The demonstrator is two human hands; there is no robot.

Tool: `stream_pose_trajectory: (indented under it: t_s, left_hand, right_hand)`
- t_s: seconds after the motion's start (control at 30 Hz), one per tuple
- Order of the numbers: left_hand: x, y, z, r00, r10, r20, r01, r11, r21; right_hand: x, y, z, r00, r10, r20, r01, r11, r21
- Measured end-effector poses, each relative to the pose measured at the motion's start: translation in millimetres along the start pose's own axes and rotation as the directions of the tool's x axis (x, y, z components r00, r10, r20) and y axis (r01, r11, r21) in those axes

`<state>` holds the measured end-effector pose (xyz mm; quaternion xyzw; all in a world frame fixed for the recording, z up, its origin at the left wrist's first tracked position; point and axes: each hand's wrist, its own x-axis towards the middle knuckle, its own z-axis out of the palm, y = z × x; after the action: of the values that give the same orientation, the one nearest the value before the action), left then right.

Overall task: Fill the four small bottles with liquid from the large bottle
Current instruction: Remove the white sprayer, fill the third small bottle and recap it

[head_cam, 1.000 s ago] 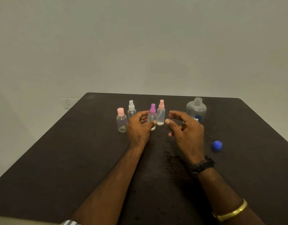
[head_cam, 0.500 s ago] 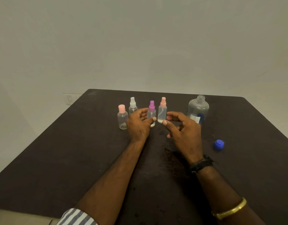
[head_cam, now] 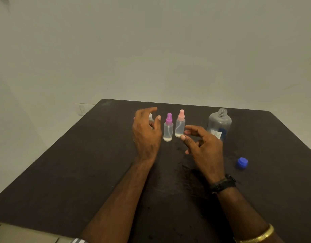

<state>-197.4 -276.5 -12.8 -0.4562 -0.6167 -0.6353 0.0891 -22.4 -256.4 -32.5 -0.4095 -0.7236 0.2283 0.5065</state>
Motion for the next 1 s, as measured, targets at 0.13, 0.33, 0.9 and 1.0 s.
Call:
stream_pose_trajectory:
  t_s: [0.13,0.33,0.9,1.0]
  left_hand:
    - [4,-1,7,0.981,-0.036,0.193,0.000,0.984,0.180]
    - [4,-7,11,0.973,-0.076,0.218,0.024,0.973,0.231]
    - [10,-4,-1,0.993,-0.043,0.111,0.026,0.988,0.151]
    - [10,-1,-1,0.991,-0.053,0.126,0.036,0.991,0.130]
  right_hand:
    - [1,0,1,1.000,-0.007,-0.001,0.007,1.000,-0.008]
    - [1,-1,1,1.000,-0.014,0.004,0.014,1.000,-0.012]
    - [0,-4,1,1.000,-0.003,0.009,0.003,1.000,0.008]
    - [0,-4,1,1.000,-0.007,0.011,0.007,1.000,-0.001]
